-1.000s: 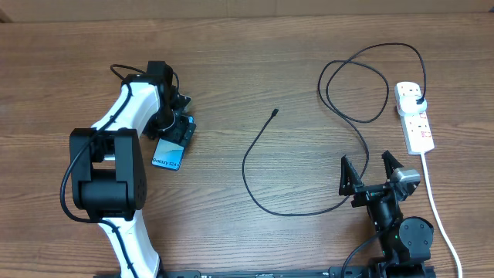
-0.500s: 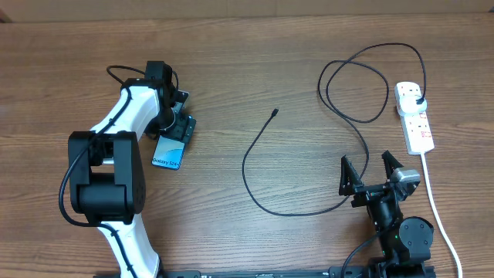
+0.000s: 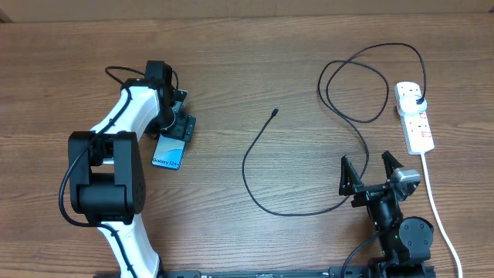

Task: Plug charger to phone and switch on socket

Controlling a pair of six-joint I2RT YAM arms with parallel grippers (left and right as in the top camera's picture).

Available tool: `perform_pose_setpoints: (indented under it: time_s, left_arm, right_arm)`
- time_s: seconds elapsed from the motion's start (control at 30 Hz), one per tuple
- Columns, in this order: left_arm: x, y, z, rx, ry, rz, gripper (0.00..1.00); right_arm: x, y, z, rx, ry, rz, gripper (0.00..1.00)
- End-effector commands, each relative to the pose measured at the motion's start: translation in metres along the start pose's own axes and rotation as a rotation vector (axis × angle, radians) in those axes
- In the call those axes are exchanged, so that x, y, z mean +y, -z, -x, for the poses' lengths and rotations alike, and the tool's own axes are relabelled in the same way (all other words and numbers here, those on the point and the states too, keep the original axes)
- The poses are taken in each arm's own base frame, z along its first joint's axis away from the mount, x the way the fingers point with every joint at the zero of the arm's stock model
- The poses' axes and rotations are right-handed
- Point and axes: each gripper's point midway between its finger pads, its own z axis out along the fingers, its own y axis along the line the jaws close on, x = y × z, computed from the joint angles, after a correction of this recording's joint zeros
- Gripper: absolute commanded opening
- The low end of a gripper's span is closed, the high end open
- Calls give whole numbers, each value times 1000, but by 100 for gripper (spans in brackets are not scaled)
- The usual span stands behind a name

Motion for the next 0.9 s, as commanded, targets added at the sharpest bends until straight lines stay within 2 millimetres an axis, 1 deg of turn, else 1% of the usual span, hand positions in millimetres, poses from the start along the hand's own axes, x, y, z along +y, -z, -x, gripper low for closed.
perform_pose_setpoints:
  time_s: [0.0, 0.3, 0.47, 0.87]
  left_arm:
    - [-17, -33, -30, 117, 82, -86, 88]
    - [-19, -31, -39, 160, 225, -85, 88]
    - [-26, -30, -39, 167, 231, -124, 88]
    - [-26, -30, -41, 173, 233, -124, 89]
  right_arm:
    - [-1, 0, -2, -5, 2, -8, 100]
    - [-1, 0, -2, -5, 2, -8, 100]
    - [-2, 0, -2, -5, 2, -8, 100]
    - [-2, 0, -2, -5, 2, -8, 100]
